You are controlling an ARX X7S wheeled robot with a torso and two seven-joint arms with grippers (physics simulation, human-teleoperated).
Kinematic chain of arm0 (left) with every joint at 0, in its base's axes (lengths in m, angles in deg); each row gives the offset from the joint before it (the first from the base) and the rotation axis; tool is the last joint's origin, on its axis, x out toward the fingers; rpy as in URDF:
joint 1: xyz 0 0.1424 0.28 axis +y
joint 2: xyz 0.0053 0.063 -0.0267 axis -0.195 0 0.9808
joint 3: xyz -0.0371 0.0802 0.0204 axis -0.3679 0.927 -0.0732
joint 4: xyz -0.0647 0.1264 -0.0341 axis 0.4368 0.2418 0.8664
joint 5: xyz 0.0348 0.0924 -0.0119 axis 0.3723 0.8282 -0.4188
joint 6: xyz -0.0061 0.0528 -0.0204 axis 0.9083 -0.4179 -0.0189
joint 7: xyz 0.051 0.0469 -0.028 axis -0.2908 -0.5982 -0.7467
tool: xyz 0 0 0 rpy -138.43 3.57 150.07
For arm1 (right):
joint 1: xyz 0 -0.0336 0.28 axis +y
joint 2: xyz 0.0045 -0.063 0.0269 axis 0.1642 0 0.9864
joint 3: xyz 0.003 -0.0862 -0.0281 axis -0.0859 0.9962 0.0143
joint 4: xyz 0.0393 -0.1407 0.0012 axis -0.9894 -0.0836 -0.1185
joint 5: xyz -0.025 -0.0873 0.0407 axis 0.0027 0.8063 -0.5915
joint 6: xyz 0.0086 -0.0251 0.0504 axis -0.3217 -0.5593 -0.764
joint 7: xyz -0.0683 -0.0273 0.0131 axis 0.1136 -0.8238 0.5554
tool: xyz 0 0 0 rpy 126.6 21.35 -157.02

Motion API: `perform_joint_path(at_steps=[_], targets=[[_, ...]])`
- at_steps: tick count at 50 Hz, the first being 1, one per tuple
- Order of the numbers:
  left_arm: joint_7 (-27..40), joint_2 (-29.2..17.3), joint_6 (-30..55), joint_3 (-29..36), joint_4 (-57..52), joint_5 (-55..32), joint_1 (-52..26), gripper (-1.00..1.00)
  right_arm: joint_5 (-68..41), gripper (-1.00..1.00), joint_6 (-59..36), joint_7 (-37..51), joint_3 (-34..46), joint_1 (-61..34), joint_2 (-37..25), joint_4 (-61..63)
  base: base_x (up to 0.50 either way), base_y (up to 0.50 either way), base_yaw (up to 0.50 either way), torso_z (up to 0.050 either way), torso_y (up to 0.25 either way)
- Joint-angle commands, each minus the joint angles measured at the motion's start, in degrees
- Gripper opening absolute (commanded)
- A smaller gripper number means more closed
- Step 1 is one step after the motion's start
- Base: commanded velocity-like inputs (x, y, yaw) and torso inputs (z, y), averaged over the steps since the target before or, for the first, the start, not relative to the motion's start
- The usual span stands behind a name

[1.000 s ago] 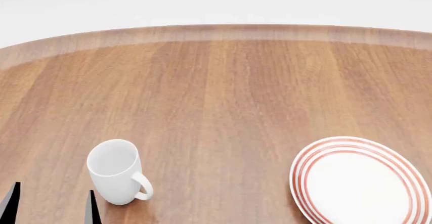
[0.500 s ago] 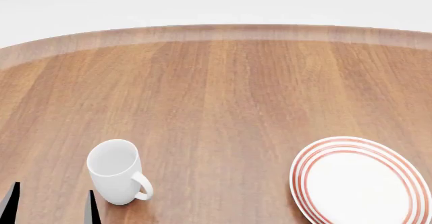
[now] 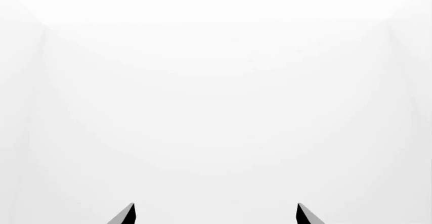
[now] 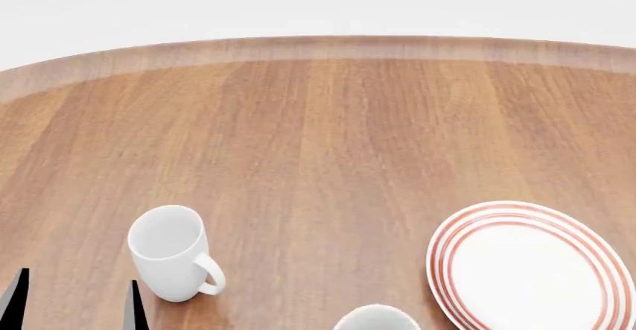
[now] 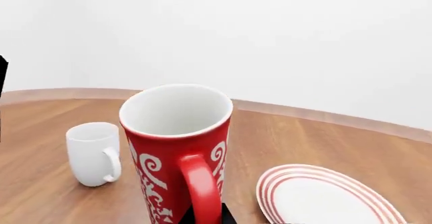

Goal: Pick up the red mug and put it on the plate

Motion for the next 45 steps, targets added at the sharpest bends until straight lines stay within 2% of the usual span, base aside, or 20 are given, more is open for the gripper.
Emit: perform_joint_path(at_steps=[1, 11, 21, 35, 45], targets=[[-0.01, -0.06, -0.11, 0.16, 0.06, -0.13, -0.06, 1.00, -4.74, -1.00, -12.53, 4.83, -6.57, -2.09, -3.68, 12.68, 0.00, 0.00, 0.00, 0.000, 0.000], [0.12, -0.10, -0.06, 0.20, 0.03, -0.05, -0.06, 1.00, -13.46, -1.00, -20.18, 7.60, -11.99, -5.82, -6.74, 18.64, 0.00, 0.00, 0.00, 0.000, 0.000], [0.28, -0.05, -0.53, 0.20, 0.30, 0.07, -0.16, 1.00, -29.02, -1.00, -26.56, 13.59, -20.61, -11.34, -10.24, 22.21, 0.00, 0.00, 0.00, 0.000, 0.000], [0.41, -0.05, -1.02, 0.28, 0.57, 0.20, -0.28, 1.00, -45.87, -1.00, -34.45, 23.88, -25.02, -20.68, -15.29, 21.39, 0.00, 0.00, 0.00, 0.000, 0.001], [0.62, -0.03, -1.28, 0.23, 0.72, 0.44, -0.33, 1.00, -49.21, -1.00, -36.38, 26.43, -25.18, -24.87, -16.63, 18.95, 0.00, 0.00, 0.00, 0.000, 0.000]])
